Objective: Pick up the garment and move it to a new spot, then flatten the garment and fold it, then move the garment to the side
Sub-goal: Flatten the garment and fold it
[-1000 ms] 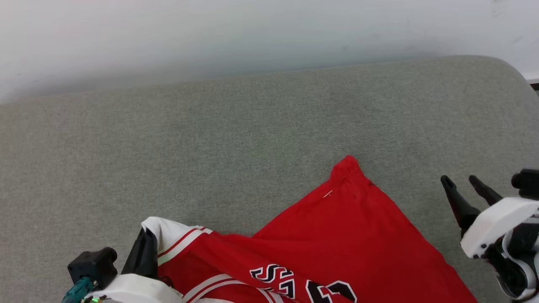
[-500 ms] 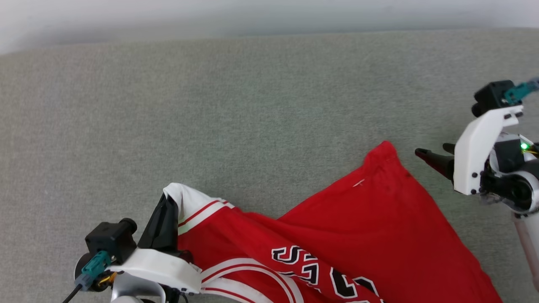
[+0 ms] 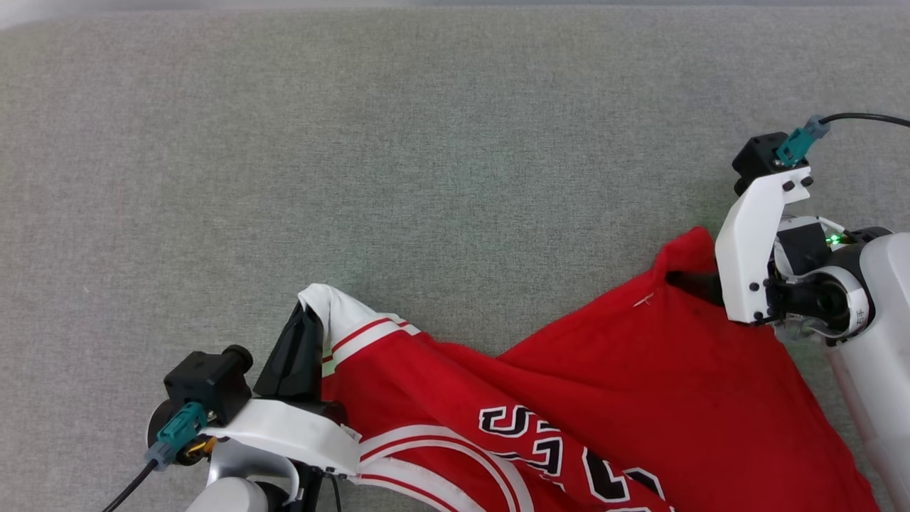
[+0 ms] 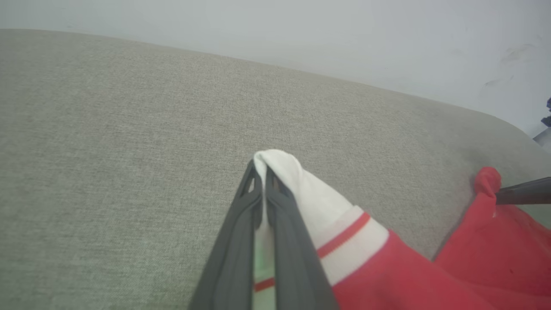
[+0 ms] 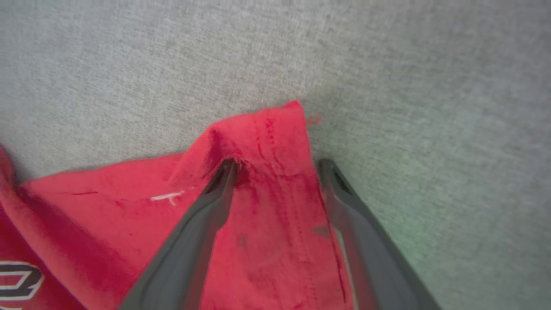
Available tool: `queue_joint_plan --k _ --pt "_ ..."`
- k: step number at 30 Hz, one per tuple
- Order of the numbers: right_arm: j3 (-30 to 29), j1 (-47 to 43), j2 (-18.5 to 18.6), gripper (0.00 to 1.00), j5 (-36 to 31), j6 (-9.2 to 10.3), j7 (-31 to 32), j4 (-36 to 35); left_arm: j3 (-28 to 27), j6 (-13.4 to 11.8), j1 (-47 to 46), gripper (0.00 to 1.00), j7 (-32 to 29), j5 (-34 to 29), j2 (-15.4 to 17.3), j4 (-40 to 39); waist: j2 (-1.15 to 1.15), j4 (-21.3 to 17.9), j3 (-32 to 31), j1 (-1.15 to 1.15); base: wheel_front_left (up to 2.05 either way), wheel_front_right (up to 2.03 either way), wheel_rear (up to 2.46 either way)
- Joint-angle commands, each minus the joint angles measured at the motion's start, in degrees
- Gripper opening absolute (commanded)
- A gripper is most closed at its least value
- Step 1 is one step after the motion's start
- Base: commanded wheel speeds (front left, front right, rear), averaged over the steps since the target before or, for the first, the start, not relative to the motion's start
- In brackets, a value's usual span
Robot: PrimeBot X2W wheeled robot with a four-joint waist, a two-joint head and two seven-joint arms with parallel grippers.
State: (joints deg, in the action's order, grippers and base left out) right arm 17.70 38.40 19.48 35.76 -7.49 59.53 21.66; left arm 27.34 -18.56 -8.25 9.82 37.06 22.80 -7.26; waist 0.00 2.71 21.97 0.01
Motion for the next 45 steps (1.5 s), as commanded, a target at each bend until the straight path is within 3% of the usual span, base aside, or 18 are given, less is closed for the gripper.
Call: queue_joint_plan --k 1,2,3,4,14,23,30,38,45 --pt "1.7 -1.7 -1.4 0.87 1.0 0.0 -0.1 2.3 0.0 0.3 -0.5 0.0 0.3 0.2 -0.2 0.3 0.0 0.2 -0.1 -0.01 0.0 0.0 0.0" --pt "2.2 -1.6 -1.3 0.36 1.3 0.0 -0.1 2.9 0.0 0.2 -0.5 0.0 0.4 0.3 -0.3 0.5 0.0 0.2 -0.2 -0.01 0.0 0.0 0.0" --pt "2.6 -1.5 -1.3 0.06 1.8 0.0 -0.5 3.2 0.0 0.3 -0.6 0.0 0.4 0.3 -0.4 0.7 0.0 0.3 -0.3 -0.01 0.0 0.0 0.0" --pt "2.9 -1.4 -1.3 0.0 2.5 -0.01 -0.7 3.6 0.1 0.3 -0.6 0.0 0.4 0.3 -0.4 0.9 0.0 0.3 -0.5 -0.01 0.0 0.0 0.0" --pt "4.8 0.9 2.6 0.0 4.0 0.01 -9.8 2.9 -0.7 1.9 -3.0 0.0 0.2 0.4 1.4 3.0 0.0 -0.4 -5.9 -0.01 0.0 0.0 0.0" --pt "2.3 1.9 3.3 0.0 -0.1 0.01 -20.3 5.7 -1.4 7.4 -14.9 0.0 -3.1 0.5 4.4 9.7 0.0 -2.7 -14.0 -0.01 0.0 0.0 0.0" --pt "-0.4 5.3 2.4 0.0 -3.9 0.02 -26.5 9.1 -2.2 11.1 -27.8 0.0 -3.9 1.5 2.3 21.5 0.0 -4.6 -17.4 -0.01 0.0 0.0 0.0" --pt "-2.9 13.4 1.8 0.0 -8.3 0.02 -33.1 11.2 -2.0 15.0 -44.4 0.0 -1.7 -0.4 0.1 36.5 0.0 -6.1 -16.2 -0.01 0.0 0.0 0.0" --pt "-5.2 23.4 0.8 0.0 -11.8 0.03 -40.2 13.9 -2.0 16.9 -58.0 0.0 1.6 -3.2 -0.1 44.6 0.0 -6.5 -11.7 -0.01 0.0 0.0 0.0"
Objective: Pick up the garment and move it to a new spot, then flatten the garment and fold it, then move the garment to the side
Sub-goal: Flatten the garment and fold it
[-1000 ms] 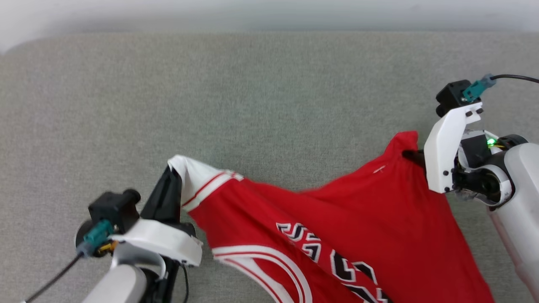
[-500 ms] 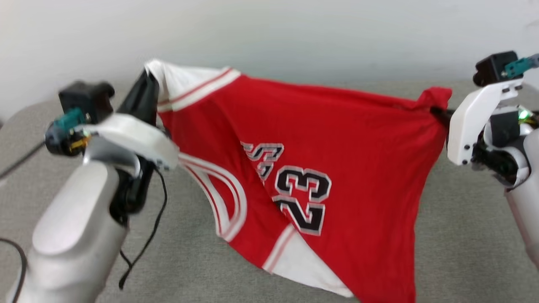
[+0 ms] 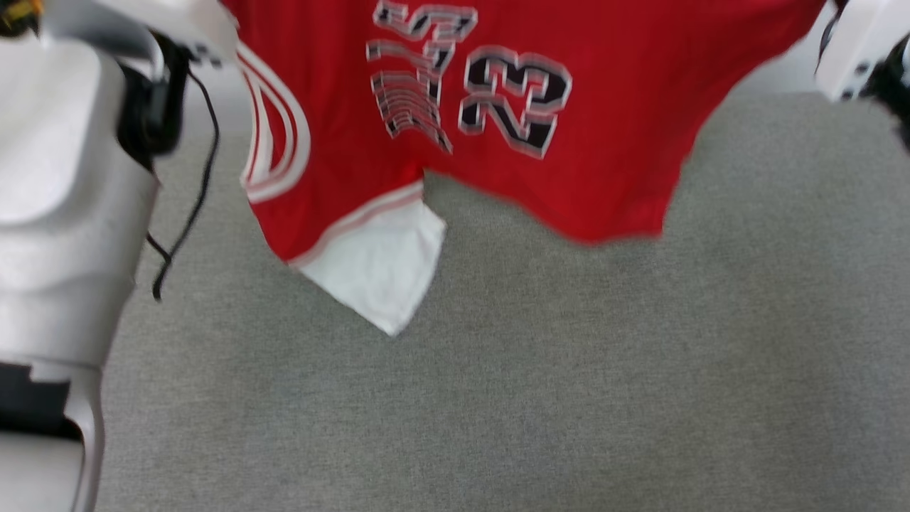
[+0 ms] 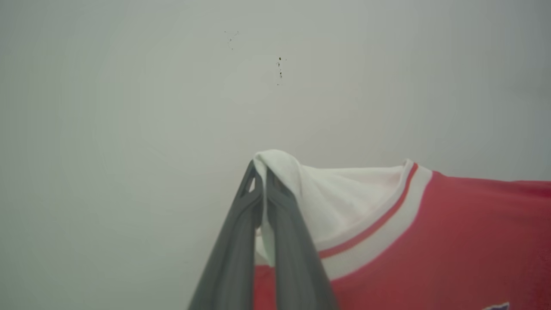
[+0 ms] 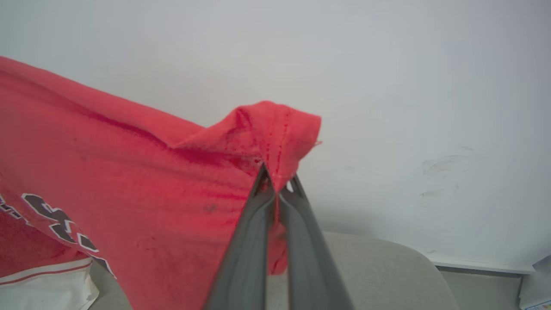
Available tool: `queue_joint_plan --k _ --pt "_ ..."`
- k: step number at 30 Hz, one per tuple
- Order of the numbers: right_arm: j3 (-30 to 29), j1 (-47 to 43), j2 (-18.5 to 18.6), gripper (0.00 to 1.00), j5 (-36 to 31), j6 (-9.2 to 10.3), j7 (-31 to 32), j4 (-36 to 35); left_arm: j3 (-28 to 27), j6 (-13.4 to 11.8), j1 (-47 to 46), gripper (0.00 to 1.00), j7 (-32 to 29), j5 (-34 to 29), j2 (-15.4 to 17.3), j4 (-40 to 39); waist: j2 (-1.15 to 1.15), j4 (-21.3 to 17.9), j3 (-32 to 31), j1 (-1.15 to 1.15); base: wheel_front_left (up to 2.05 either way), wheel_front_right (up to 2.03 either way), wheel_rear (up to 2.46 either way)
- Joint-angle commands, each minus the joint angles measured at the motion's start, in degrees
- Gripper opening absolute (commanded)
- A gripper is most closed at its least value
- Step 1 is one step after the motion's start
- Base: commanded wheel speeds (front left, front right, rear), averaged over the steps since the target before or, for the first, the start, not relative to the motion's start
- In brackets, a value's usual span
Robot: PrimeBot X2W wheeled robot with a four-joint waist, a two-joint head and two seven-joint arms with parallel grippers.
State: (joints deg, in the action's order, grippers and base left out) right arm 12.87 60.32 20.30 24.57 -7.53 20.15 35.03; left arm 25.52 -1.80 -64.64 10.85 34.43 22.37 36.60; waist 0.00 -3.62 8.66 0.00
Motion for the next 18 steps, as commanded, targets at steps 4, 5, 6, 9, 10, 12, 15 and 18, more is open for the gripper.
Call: queue_joint_plan --k 4,5,6,9,10,12,15,18 --pt "-1.6 7.3 -0.7 0.0 -1.8 0.08 -4.3 2.3 -0.4 1.1 -8.6 0.0 2.0 -1.6 0.0 3.9 0.0 0.2 4.9 0.0 0.0 0.0 0.0" --pt "-1.8 8.8 -0.7 0.0 -2.1 0.08 -4.8 2.8 -0.6 1.1 -10.2 0.0 2.2 -1.6 -0.1 4.6 0.0 0.3 5.9 0.0 0.0 0.0 0.0" --pt "-1.8 10.2 -0.9 0.0 -2.5 0.08 -5.7 3.2 -0.8 1.3 -11.6 0.0 2.6 -1.8 -0.1 5.3 0.0 0.4 6.7 0.0 0.0 0.0 0.0" --pt "-1.9 14.3 -1.2 0.0 -3.3 0.08 -7.4 4.2 -1.4 1.6 -15.9 0.0 3.3 -2.4 0.0 6.8 0.0 0.4 9.9 0.0 0.0 0.0 0.0" --pt "-1.9 15.7 -1.1 0.0 -3.6 0.08 -7.8 4.5 -1.6 1.6 -17.3 0.0 3.5 -2.6 0.1 7.1 0.0 0.4 11.0 0.0 0.0 0.0 0.0" --pt "-1.8 18.5 -1.1 0.0 -4.1 0.09 -9.1 5.3 -2.1 1.7 -19.5 0.0 3.8 -2.7 0.2 7.9 0.0 0.4 13.1 0.0 0.0 0.0 0.0" --pt "-1.5 21.1 -1.2 0.0 -4.6 0.09 -10.6 6.1 -2.5 1.8 -21.5 0.0 4.0 -3.0 0.3 8.6 0.0 0.4 15.3 0.0 0.0 0.0 0.0" --pt "-0.9 24.1 -1.5 0.0 -4.9 0.09 -13.0 7.8 -2.8 2.0 -23.6 0.0 4.2 -3.5 0.1 9.6 0.0 0.3 17.7 0.0 0.0 0.0 0.0"
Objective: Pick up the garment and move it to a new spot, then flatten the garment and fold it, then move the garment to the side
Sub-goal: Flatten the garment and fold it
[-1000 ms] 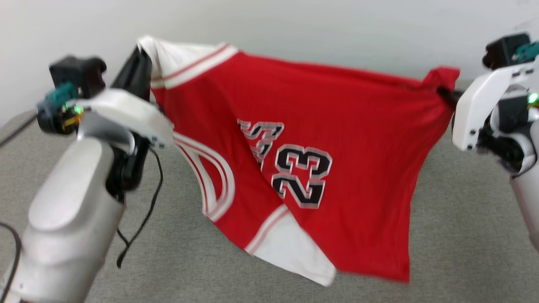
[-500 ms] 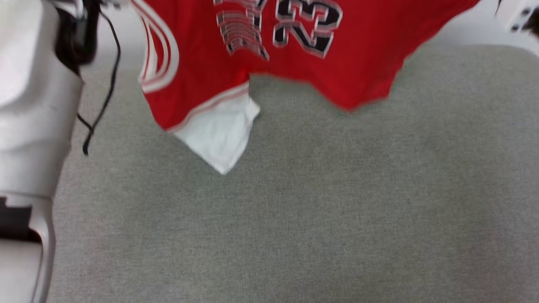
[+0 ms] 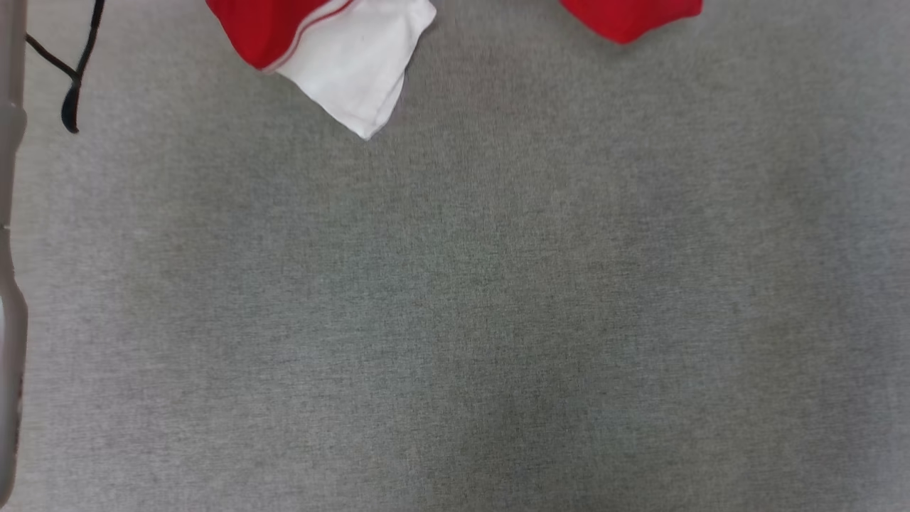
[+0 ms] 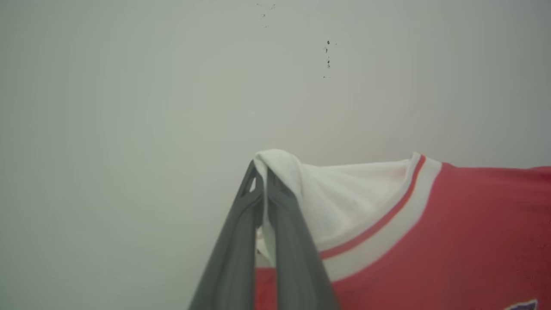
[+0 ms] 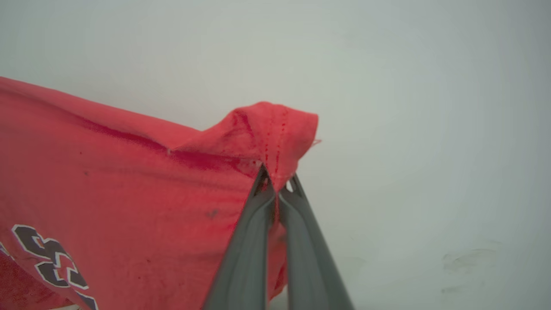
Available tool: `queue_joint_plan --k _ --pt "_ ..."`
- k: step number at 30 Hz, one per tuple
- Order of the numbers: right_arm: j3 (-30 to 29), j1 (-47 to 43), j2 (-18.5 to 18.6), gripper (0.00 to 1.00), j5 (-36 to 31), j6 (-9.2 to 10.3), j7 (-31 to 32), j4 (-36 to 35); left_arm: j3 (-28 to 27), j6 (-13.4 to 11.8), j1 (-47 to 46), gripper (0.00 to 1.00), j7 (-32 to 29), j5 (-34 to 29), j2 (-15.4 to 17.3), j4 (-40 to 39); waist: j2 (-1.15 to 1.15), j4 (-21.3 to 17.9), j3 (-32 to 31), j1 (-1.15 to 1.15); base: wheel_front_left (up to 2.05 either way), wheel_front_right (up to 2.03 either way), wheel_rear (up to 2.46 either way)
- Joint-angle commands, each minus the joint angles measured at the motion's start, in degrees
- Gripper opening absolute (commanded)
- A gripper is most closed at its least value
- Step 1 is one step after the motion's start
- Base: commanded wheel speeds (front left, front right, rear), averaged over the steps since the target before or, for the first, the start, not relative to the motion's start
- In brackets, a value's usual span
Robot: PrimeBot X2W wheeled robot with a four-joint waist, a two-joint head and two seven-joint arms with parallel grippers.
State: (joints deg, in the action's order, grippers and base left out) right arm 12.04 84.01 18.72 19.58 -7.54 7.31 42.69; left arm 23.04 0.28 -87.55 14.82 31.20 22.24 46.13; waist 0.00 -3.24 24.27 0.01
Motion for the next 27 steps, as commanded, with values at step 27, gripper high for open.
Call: queue_joint_plan --k 27 --pt "16.3 -7.9 -2.8 0.0 12.2 0.08 -8.4 15.0 -6.4 4.8 16.1 0.0 0.4 2.2 -4.4 6.9 0.0 1.5 0.6 -0.01 0.0 0.0 0.0"
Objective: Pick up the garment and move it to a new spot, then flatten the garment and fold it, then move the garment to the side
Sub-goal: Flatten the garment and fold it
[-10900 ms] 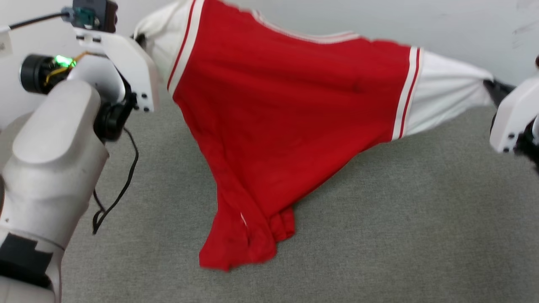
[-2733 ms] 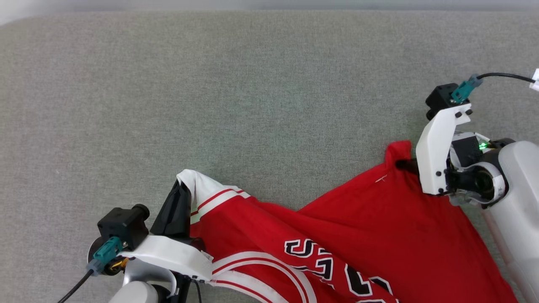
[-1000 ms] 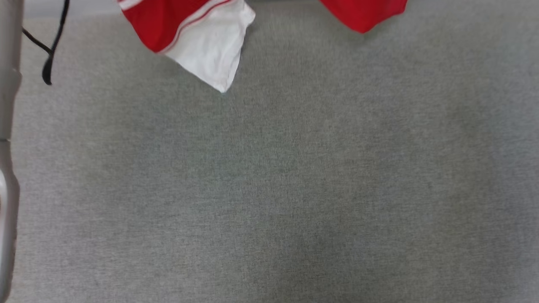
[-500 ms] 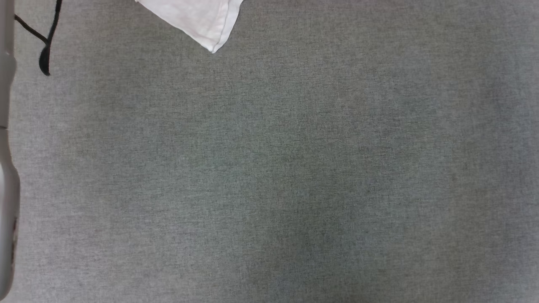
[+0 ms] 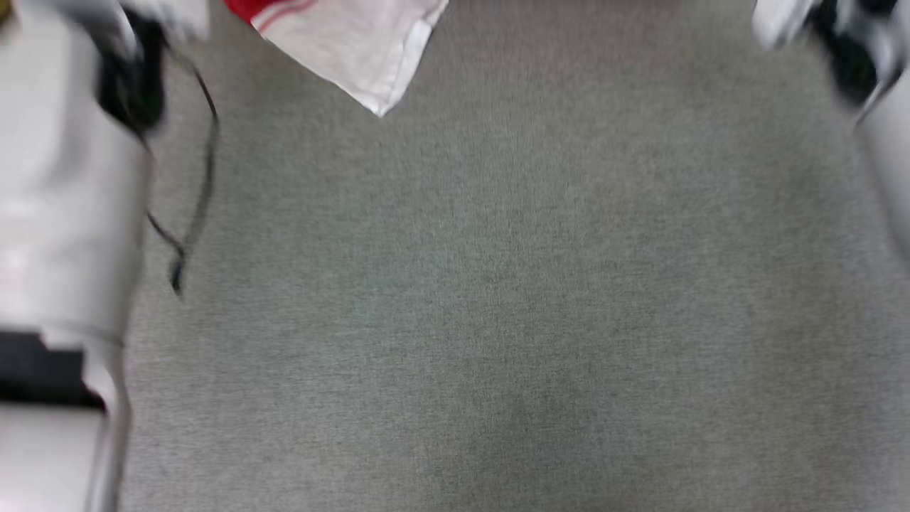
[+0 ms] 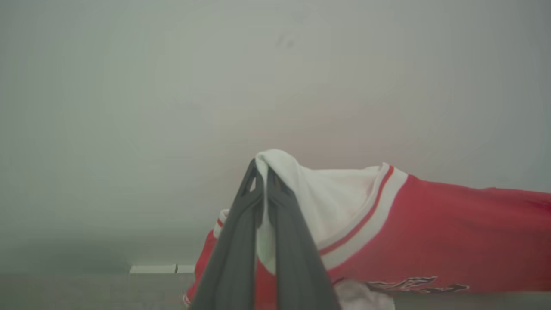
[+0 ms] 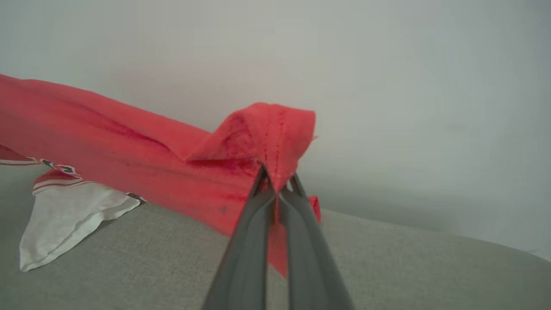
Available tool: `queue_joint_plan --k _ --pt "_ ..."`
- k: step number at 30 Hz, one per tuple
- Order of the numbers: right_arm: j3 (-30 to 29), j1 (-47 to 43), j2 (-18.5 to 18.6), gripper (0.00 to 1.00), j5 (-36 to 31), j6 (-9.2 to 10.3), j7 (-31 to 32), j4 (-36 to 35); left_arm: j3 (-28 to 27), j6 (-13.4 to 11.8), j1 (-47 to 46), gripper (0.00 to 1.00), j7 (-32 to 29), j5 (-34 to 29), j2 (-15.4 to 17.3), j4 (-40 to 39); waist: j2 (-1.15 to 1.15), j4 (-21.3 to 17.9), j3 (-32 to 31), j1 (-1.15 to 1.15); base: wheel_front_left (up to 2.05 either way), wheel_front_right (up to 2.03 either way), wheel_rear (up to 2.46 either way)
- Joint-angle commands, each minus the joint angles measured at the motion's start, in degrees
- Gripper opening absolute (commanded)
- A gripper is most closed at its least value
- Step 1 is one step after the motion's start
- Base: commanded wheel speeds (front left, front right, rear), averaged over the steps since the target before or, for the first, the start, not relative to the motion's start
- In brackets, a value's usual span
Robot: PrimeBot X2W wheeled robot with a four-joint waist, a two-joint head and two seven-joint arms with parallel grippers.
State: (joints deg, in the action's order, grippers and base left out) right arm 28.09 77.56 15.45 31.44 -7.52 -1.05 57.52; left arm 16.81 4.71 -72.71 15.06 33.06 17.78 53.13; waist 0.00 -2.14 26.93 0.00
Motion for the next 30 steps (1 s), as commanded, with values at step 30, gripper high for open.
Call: queue_joint_plan --k 30 --pt "4.4 -59.8 12.5 0.0 12.1 0.12 -1.0 -20.6 -9.3 -8.8 78.1 0.0 -6.2 1.9 1.1 -36.5 0.0 -0.1 -29.2 0.0 0.0 0.0 0.0"
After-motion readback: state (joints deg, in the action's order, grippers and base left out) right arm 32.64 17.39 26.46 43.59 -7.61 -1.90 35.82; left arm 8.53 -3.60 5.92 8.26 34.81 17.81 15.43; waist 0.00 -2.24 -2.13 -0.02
